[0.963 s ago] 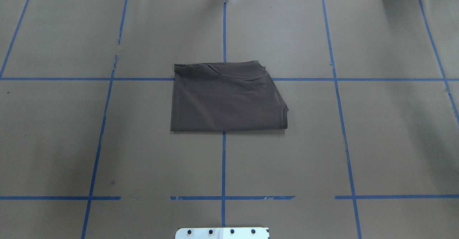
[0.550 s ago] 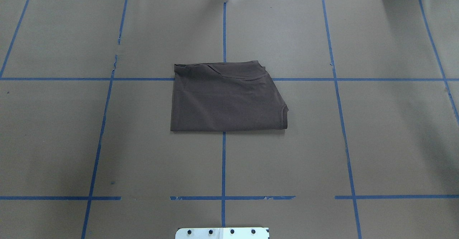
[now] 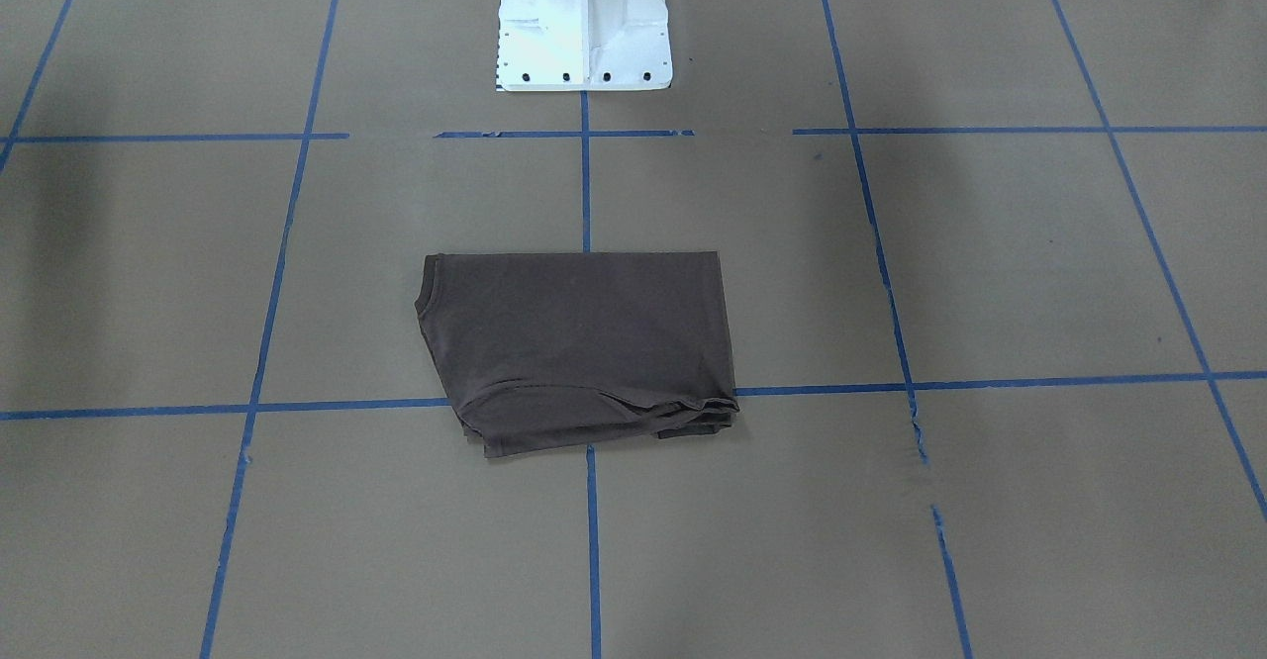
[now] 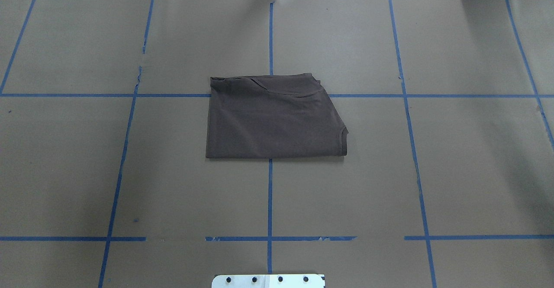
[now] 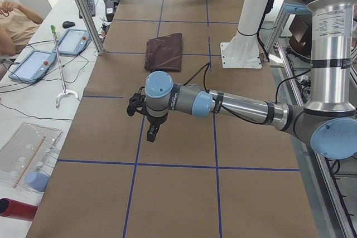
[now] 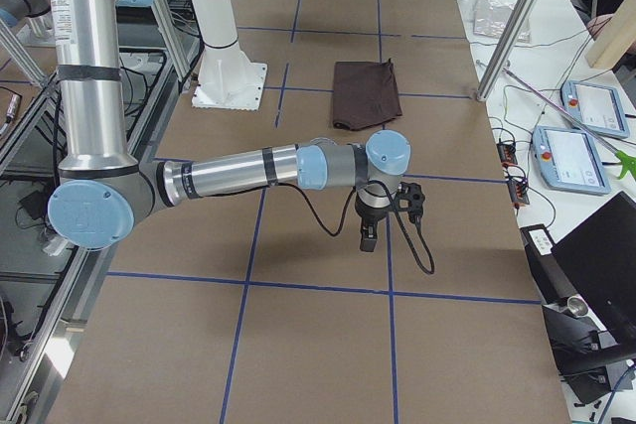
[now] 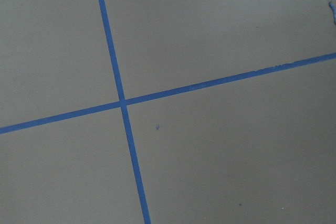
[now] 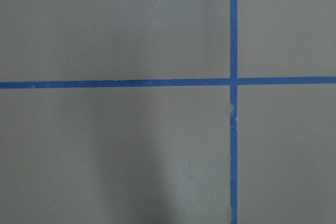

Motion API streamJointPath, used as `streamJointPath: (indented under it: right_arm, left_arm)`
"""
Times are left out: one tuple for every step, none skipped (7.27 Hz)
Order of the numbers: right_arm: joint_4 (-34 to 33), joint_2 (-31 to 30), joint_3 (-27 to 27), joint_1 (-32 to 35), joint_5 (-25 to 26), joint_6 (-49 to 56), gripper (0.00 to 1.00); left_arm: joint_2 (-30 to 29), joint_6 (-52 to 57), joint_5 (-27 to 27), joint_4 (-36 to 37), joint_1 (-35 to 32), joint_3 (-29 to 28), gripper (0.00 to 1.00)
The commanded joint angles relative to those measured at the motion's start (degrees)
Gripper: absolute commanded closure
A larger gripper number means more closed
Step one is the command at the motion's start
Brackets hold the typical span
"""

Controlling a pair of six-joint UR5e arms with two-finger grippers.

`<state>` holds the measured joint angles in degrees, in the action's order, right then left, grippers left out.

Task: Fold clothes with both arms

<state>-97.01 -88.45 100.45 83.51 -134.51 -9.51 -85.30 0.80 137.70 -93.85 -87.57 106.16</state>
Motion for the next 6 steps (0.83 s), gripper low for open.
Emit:
streamJointPath:
  right_arm:
    - [-0.11,-0.75,1.14,0.07,-0.66,-0.15,0.0]
    - [-0.11,-1.97,2.37,-0.02,-1.27,-0.16,0.0]
    - [-0.11,-2.33,2.82,-0.02,-3.28,-0.25,0.0]
    - [-0.28,-1.99,3.17,-0.71,-3.65,-0.25,0.0]
    - [-0.46,-1.81,3.26,-0.81,-3.83,-0.33,0.0]
    - [-1.07,-1.29,4.22,-0.9,-5.4,-0.42,0.0]
  left_arm:
    - [-0.13,-0.09,-0.41,0.07,0.03,0.19,0.0]
    - [-0.13,-0.09,-0.24,0.07,0.03,0.19,0.0]
    - [-0.3,-0.18,-0.24,-0.02,0.21,-0.07,0.0]
    - [-0.3,-0.09,-0.15,-0.02,0.21,-0.25,0.0]
    - [-0.3,-0.18,0.02,-0.02,0.21,-0.16,0.0]
    - [-0.3,-0.09,-0.06,-0.02,0.21,-0.25,0.0]
